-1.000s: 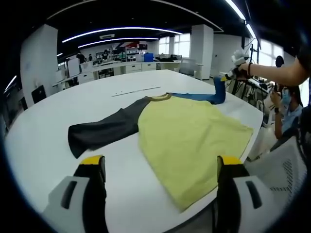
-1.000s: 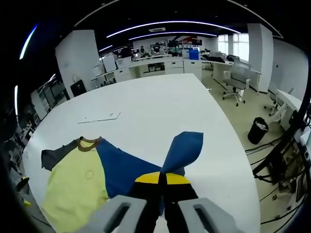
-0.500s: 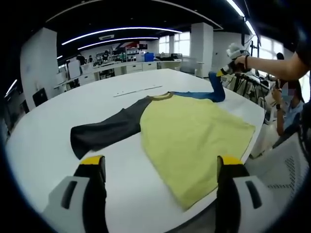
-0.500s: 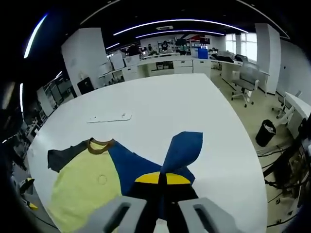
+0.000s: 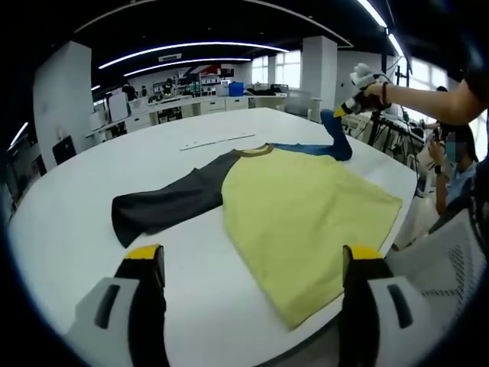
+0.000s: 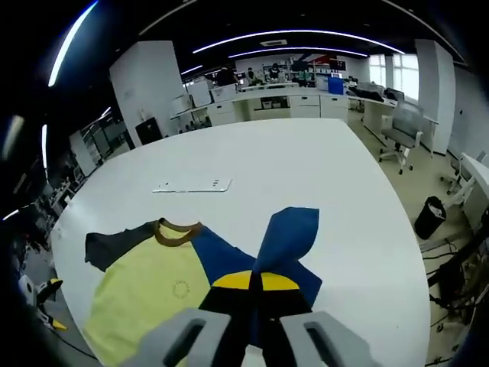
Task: Fold the garment on the visible template until the final outline fits inside the template.
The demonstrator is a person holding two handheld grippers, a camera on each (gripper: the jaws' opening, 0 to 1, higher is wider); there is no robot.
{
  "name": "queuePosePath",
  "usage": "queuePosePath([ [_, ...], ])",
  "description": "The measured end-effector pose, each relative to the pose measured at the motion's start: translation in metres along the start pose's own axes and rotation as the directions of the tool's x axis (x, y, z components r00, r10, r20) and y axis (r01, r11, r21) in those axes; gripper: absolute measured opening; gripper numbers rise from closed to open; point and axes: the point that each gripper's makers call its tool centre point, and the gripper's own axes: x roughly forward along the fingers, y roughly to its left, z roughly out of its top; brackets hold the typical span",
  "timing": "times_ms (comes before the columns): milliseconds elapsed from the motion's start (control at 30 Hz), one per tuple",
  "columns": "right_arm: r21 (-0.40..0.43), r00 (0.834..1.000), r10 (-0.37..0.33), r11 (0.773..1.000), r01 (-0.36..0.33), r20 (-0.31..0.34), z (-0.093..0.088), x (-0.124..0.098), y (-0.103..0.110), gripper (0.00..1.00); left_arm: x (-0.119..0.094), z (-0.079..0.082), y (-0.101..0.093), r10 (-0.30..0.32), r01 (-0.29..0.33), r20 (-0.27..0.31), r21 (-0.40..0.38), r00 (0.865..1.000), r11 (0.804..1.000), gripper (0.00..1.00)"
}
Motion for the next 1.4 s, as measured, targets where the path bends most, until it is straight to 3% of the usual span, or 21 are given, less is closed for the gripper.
queuePosePath([
  [767,-0.067,0.994,0.106,0.992,-0.106,-0.014,0.009,0.022,0.061,0.00,-0.004,-0.001,0.002,0.016,-0.016,0.012,-0.033,1.000,0.999,0.96],
  [1400,-0.138,0.981,0.192,0.971,-0.194,-0.031,0.011,0.040,0.116,0.00,-0.007,-0.002,0.003,0.025,-0.025,0.007,-0.036,1.000,0.999,0.97],
])
